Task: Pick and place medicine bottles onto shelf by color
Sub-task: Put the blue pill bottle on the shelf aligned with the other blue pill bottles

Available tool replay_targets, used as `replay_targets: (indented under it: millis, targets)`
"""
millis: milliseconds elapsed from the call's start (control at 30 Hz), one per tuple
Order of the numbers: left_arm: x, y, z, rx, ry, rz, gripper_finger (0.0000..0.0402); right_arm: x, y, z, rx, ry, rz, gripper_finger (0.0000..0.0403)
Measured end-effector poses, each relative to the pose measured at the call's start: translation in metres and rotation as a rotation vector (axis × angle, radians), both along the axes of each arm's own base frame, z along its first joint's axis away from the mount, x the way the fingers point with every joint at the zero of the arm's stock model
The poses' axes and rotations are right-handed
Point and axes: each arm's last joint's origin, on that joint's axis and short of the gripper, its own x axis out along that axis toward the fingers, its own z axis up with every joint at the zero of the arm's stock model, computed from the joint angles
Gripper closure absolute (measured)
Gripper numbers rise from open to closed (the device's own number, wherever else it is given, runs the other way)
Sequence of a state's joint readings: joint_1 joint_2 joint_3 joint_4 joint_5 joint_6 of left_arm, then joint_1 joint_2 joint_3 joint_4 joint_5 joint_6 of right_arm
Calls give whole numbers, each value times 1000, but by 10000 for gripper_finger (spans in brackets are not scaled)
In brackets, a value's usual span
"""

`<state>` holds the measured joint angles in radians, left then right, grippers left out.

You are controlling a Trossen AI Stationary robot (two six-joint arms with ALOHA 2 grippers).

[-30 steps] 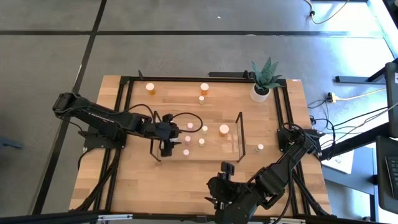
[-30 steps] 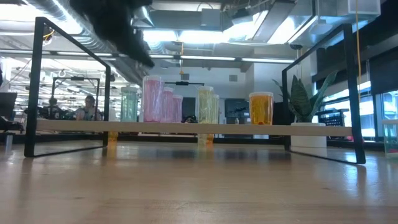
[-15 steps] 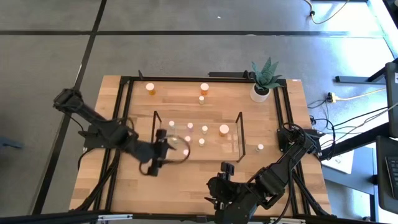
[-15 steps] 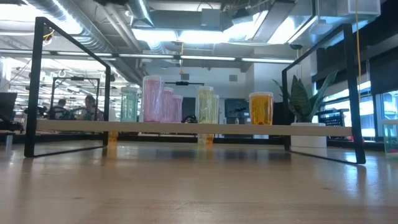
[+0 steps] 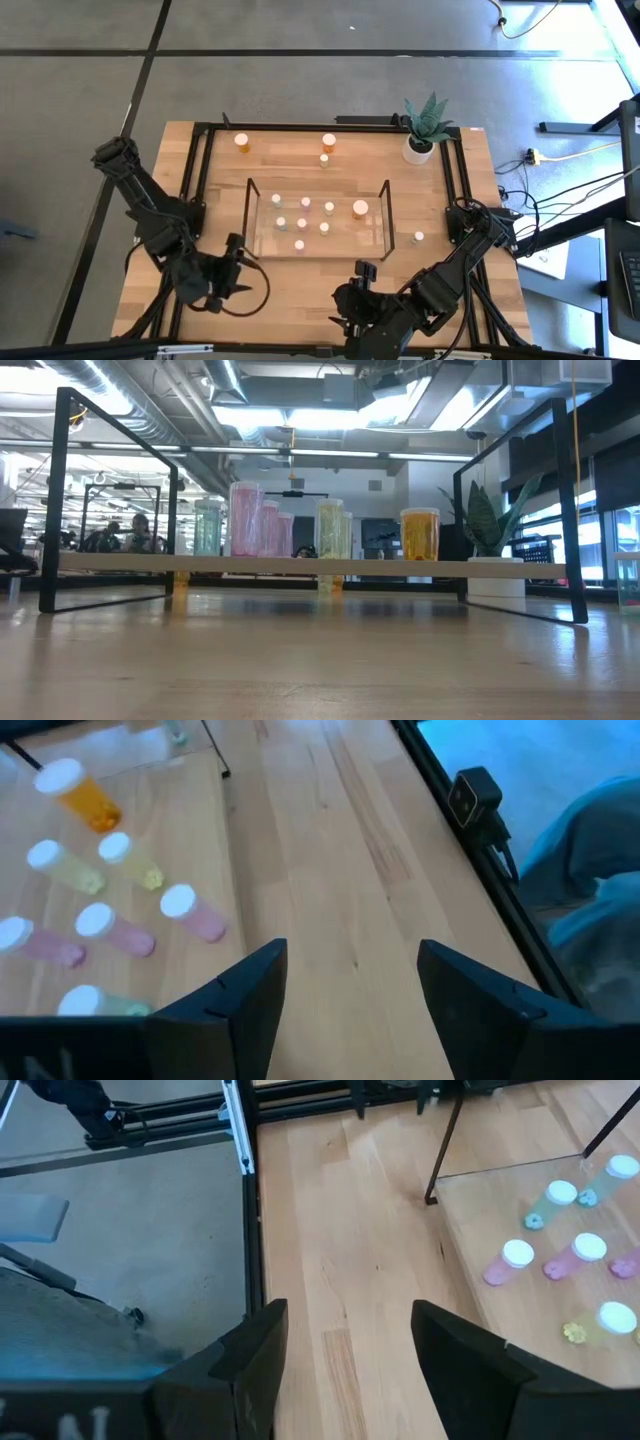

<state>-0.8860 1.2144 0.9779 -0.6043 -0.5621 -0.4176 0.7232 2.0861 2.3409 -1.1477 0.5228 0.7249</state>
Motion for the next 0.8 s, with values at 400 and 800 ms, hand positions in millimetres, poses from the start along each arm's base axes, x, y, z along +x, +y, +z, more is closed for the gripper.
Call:
replay_targets:
  millis: [400,800]
  targets:
    - [-3,-1,0,15,-20,35,182,-26,-23,-16,73,245,-418,188]
    - [9,10,0,5,-22,111,182,-65,-26,14,219,230,-423,188]
